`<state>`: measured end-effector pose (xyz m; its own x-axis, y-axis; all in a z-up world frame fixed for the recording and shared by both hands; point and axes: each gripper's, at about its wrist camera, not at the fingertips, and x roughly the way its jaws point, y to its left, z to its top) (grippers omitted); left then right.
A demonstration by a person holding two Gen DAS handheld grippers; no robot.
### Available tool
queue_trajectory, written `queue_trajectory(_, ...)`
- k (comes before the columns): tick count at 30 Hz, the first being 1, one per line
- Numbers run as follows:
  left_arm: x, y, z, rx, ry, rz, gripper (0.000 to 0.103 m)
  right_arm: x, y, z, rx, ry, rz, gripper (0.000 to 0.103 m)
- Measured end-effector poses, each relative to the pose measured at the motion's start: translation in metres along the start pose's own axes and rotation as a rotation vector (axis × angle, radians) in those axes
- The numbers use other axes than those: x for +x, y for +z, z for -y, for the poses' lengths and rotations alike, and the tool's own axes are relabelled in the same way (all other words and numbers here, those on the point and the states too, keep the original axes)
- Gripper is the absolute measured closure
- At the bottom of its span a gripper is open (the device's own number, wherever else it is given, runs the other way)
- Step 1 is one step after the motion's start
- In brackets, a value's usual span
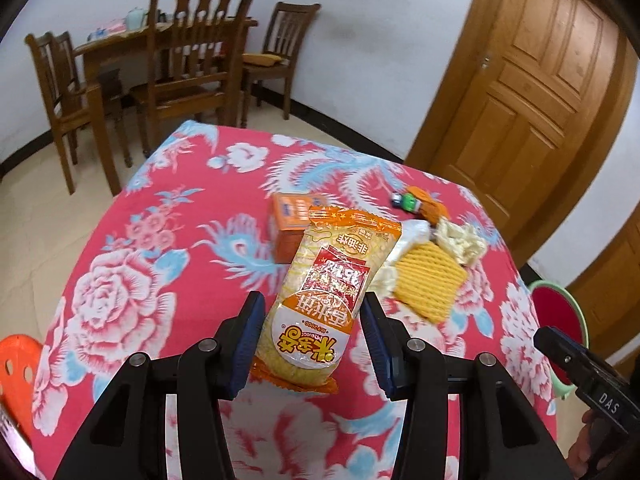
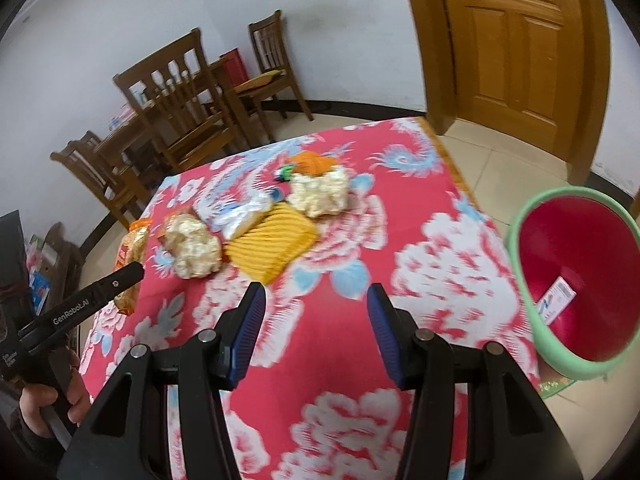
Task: Collect trash
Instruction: 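Grasp the crumpled white paper with the right tool while the left tool holds the snack bag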
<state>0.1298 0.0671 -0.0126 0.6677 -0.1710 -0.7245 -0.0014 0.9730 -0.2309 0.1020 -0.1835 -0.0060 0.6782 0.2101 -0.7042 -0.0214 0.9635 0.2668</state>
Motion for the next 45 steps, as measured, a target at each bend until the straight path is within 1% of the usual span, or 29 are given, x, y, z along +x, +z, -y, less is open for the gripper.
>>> queue_trajectory(9,0.006,0.003,-0.031,-0.060,0.063,0.014,0.053,0.025,0.010,-0.046,-0.080,0.047,-0.036,0.049)
queue_trajectory(17,0.015,0.003,-0.045,-0.086,0.084,0.009,0.053,0.058,0.018,-0.080,-0.128,0.092,-0.089,0.049)
queue_trajectory(24,0.020,0.002,-0.058,-0.115,0.090,0.000,0.053,0.089,0.024,-0.109,-0.180,0.095,-0.119,0.049)
queue_trajectory(26,0.022,0.002,-0.061,-0.120,0.095,-0.003,0.053,0.099,0.025,-0.117,-0.193,0.090,-0.128,0.044)
queue_trajectory(34,0.028,0.000,-0.068,-0.138,0.098,-0.020,0.053,0.130,0.024,-0.130,-0.221,0.066,-0.166,0.044)
queue_trajectory(35,0.029,-0.001,-0.068,-0.137,0.098,-0.021,0.053,0.133,0.024,-0.130,-0.220,0.063,-0.172,0.050)
queue_trajectory(38,0.028,-0.001,-0.067,-0.135,0.096,-0.021,0.053,0.137,0.023,-0.127,-0.207,0.068,-0.184,0.060)
queue_trajectory(41,0.029,-0.001,-0.065,-0.131,0.097,-0.021,0.053,0.132,0.023,-0.128,-0.227,0.067,-0.167,0.070)
queue_trajectory(43,0.028,-0.002,-0.064,-0.131,0.097,-0.021,0.053,0.129,0.022,-0.127,-0.229,0.071,-0.165,0.074)
queue_trajectory(45,0.028,-0.002,-0.064,-0.131,0.098,-0.021,0.053,0.125,0.022,-0.127,-0.231,0.076,-0.160,0.076)
